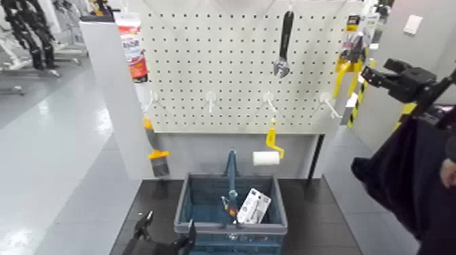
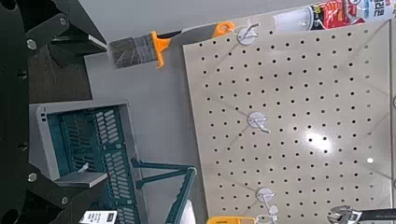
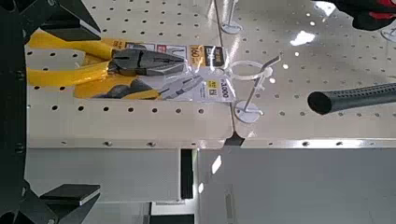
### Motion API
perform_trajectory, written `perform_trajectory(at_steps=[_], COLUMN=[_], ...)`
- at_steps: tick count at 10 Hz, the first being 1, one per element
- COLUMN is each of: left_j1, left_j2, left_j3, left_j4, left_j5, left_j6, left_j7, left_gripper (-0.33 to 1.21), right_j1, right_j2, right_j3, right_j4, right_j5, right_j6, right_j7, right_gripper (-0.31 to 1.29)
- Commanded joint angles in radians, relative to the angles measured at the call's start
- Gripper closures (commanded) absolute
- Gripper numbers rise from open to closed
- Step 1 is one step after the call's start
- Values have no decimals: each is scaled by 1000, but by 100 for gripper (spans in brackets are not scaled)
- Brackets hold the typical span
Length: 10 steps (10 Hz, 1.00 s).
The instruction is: Put the yellow pliers into the crate.
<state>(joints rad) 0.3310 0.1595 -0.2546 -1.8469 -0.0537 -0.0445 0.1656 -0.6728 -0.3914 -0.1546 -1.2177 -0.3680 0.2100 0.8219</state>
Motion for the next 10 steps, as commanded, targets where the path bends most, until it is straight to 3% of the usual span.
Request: perform_trajectory(at_steps=[1,8,10], left_j1=[-4,-20,-21], left_j2=[0,0,2], left_j3=[-5,-17,-18], left_j4=[2,8,8], left_j5=[0,0,0], left_j6=[0,0,0], left_j7=[0,0,0], left_gripper=[31,31,31], right_j1=[-85,-246,-254], right_j2=[-12,-24,-24], right_j3=[59,171,179], right_j4=[133,340,348], right_j5=[-58,-150,-155], right_j6=[-32,-44,-38], right_j7=[54,234,238], right_gripper=[15,19,39])
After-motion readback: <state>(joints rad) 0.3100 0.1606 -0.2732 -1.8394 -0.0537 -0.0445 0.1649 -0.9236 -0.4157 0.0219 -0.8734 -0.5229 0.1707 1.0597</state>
